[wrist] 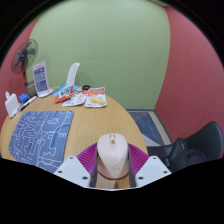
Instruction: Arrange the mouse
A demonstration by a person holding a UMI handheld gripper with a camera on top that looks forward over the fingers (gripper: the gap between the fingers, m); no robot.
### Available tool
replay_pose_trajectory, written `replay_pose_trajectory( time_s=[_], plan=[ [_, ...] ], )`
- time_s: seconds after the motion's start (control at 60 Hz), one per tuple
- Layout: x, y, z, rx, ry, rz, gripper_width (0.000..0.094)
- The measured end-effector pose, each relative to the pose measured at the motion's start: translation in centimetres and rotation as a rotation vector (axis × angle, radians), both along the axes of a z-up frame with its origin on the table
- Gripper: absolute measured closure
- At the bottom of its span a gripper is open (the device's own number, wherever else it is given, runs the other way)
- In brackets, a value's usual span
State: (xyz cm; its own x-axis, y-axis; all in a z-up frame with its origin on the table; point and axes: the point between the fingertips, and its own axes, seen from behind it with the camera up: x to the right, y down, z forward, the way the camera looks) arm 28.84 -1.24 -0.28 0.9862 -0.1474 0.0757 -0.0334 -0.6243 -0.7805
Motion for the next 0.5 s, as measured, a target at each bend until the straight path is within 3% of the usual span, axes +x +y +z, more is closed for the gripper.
replay_pose_trajectory(
  time_s=[0.167, 0.317, 0.417, 0.5],
  plan=[
    [0.2, 0.2, 3.4, 0.021, -0.039, -0.042, 0.0536],
    [-2.6, 2.3, 16.1, 0.23, -0.006, -0.08, 0.0535],
    [-8.5, 4.1, 23.8, 0.348, 0.032, -0.032, 0.0538],
    [-14.8, 4.8, 24.5, 0.379, 0.067, 0.045, 0.0538]
  ],
)
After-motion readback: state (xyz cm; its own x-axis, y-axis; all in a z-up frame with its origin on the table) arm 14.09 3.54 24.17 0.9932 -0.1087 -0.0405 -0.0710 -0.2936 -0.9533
